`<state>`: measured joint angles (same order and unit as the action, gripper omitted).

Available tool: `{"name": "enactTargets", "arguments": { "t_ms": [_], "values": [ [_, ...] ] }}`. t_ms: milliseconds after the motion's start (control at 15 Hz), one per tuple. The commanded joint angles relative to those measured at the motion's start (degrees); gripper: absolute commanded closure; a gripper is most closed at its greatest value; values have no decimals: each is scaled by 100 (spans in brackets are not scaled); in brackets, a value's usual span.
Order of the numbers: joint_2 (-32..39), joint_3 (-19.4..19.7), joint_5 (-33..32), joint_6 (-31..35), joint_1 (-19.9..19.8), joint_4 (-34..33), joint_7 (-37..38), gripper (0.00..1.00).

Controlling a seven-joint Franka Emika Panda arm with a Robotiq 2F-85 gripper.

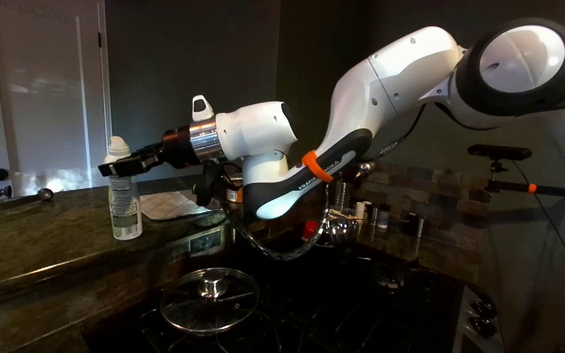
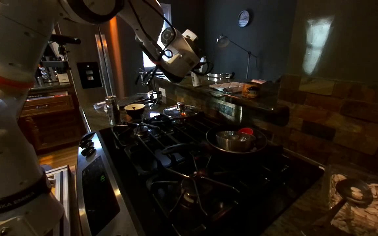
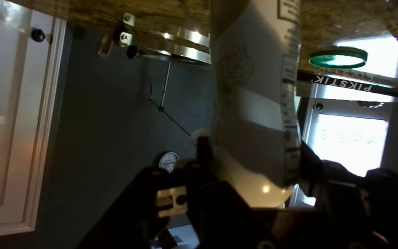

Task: Put the white spray can on the upper cabinet.

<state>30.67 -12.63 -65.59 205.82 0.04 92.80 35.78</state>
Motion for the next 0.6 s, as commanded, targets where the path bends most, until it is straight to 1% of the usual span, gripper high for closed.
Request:
{"name": "enactTargets", "arguments": {
  "t_ms": [0,67,200,267,333,400,533],
  "values": [
    [560,-96,-74,273,-3,-783,-177,67],
    [618,-84,9,275,7,-914,-230,67],
    [741,19,528,222,45,-1271,-373,67],
    [786,58,855,128,63,-1428,-380,67],
    [818,29,1016,59,40,-1512,-281,67],
    [830,-10,1096,-54,19,-1570,-177,67],
    [855,-140,1024,-303,-42,-1602,50,67]
  ]
}}
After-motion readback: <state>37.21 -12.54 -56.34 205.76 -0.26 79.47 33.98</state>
